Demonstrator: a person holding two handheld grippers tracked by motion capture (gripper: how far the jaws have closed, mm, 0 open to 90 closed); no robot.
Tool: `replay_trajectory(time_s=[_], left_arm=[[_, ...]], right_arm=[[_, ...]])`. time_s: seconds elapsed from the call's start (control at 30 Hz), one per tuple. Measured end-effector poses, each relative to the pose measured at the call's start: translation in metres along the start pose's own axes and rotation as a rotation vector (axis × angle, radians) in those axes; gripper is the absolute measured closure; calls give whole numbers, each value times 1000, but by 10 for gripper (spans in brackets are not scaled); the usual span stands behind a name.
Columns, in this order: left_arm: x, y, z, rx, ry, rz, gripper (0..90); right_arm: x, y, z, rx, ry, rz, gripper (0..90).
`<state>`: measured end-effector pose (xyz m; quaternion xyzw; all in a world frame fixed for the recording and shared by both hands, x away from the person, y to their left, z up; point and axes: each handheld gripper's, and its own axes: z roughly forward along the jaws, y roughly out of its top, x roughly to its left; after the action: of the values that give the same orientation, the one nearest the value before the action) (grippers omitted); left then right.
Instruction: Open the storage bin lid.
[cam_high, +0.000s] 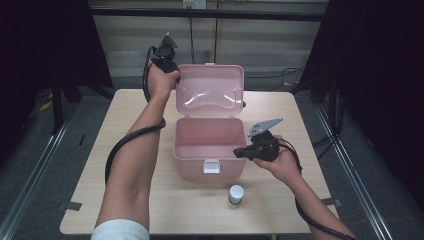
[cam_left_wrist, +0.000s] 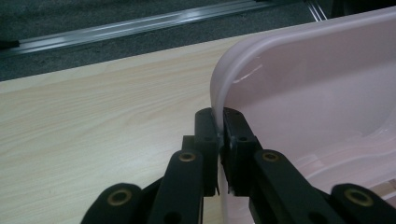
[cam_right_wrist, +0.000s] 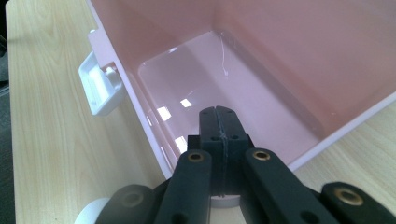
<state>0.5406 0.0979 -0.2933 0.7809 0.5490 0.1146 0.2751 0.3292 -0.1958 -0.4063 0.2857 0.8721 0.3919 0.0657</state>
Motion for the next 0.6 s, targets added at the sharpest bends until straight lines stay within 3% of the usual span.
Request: replay_trajectory(time_s=[0.6], left_arm=[[7,3,20,4,-3,-13,849]], right_arm=[[-1,-1,0,-6,11,9,900]])
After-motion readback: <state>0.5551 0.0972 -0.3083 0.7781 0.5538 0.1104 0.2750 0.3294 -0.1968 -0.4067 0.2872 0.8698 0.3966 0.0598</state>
